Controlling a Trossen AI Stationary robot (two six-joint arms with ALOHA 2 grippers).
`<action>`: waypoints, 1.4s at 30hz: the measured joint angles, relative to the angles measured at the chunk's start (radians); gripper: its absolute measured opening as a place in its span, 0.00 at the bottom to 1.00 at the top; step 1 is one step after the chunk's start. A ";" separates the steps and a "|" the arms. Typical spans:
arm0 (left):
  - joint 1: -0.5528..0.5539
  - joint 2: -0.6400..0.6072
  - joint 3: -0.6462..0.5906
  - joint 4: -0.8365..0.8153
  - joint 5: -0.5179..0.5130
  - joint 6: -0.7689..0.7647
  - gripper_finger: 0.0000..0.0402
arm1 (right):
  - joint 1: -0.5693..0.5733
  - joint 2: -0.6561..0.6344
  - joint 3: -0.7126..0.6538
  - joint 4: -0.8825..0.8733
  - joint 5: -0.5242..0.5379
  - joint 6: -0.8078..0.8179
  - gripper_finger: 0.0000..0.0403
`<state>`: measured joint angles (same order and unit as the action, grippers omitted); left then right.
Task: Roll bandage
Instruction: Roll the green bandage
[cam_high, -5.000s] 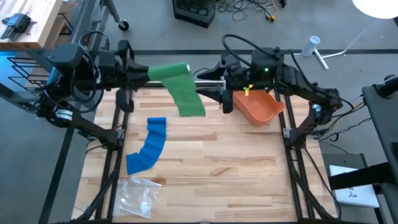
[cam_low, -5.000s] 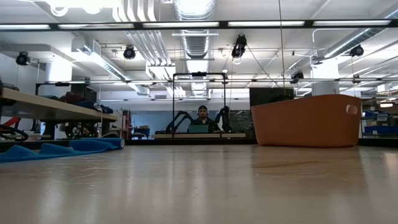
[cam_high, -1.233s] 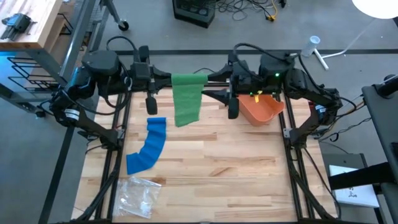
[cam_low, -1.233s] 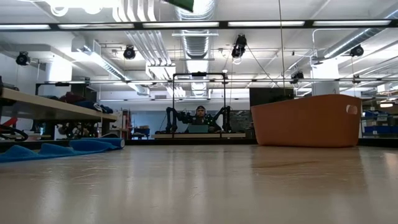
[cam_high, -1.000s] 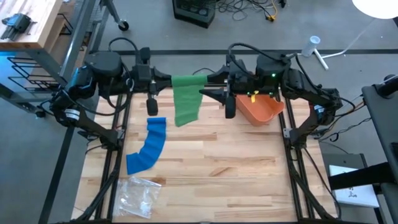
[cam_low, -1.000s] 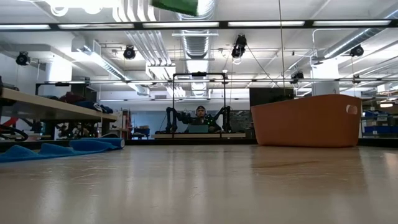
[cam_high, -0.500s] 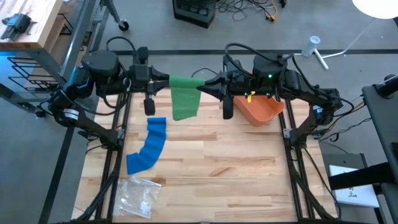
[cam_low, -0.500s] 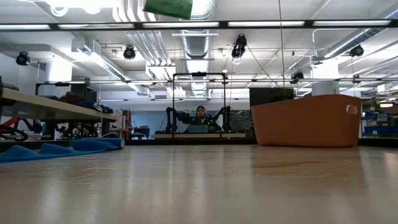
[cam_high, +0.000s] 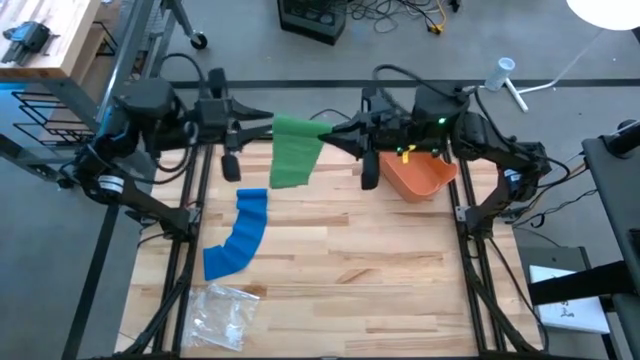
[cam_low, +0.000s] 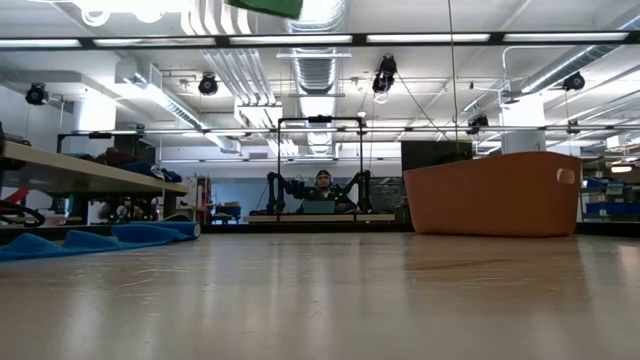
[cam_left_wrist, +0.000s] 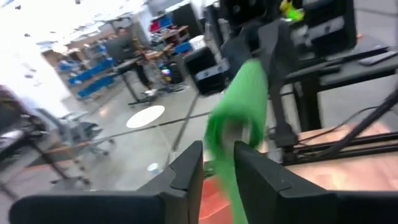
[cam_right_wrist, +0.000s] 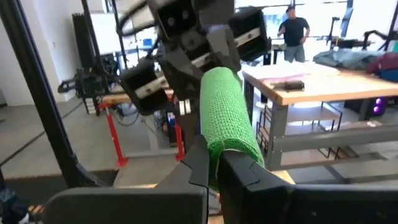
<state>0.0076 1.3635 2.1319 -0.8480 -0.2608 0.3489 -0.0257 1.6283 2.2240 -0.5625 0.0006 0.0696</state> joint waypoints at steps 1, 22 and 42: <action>0.000 -0.009 0.000 -0.011 -0.020 0.008 0.22 | 0.000 -0.002 0.014 -0.001 0.000 -0.001 0.01; 0.010 0.072 -0.008 0.063 0.095 -0.193 0.43 | -0.001 -0.032 0.110 -0.033 0.001 -0.065 0.01; 0.010 0.184 -0.008 0.063 0.096 -0.141 0.10 | 0.000 -0.044 0.109 -0.116 -0.061 -0.002 0.01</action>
<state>0.0177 1.5471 2.1239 -0.7854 -0.1650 0.2082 -0.0261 1.5840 2.3325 -0.6785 -0.0608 0.0680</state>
